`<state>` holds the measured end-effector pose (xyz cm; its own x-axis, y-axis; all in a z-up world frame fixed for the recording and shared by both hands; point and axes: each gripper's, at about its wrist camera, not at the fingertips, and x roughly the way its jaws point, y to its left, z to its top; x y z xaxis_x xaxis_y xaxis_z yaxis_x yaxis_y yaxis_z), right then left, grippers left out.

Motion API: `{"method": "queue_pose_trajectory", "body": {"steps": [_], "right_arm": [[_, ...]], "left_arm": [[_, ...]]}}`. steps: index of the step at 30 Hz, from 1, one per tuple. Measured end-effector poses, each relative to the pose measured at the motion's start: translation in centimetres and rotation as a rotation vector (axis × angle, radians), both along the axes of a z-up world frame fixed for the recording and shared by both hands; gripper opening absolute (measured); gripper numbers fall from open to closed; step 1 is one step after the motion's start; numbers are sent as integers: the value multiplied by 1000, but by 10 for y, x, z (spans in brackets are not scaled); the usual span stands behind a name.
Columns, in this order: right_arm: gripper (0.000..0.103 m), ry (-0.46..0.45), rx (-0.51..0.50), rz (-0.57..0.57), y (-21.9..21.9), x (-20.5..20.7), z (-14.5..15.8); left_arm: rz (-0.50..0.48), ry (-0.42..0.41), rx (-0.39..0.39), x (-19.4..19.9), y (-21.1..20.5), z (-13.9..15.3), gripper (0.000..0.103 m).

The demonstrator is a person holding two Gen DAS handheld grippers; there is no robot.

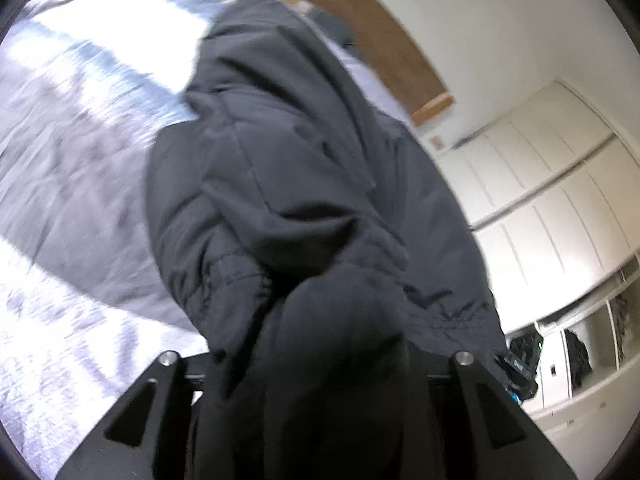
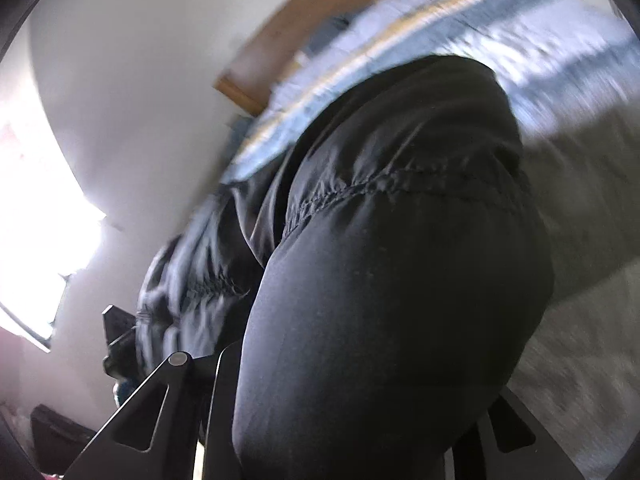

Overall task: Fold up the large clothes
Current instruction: 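Carry the held black coat over the bed with both grippers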

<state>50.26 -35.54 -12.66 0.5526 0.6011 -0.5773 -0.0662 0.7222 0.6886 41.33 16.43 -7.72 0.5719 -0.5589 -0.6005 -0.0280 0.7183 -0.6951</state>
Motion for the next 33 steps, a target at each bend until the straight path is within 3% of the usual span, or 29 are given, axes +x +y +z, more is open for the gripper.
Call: {"method": "queue_pose_trajectory", "body": {"steps": [2, 4, 7, 8, 16, 23, 33], "right_arm": [[32, 33, 11, -27, -12, -2, -13], [45, 49, -37, -27, -15, -6, -18], [64, 73, -101, -27, -16, -5, -20], [66, 77, -115, -36, -15, -10, -16], [72, 91, -117, -45, -12, -9, -6], [74, 44, -141, -60, -19, -12, -21], [80, 40, -134, -95, -25, -19, -31]], "left_arm": [[21, 37, 1, -1, 10, -14, 45], [24, 73, -1, -2, 18, -24, 53], [32, 100, -22, -5, 31, -26, 57], [32, 105, -29, -5, 33, -26, 58], [42, 98, -22, 4, 35, -30, 61], [54, 51, -44, -11, 25, -24, 63], [75, 69, -56, -22, 24, -25, 66]]}}
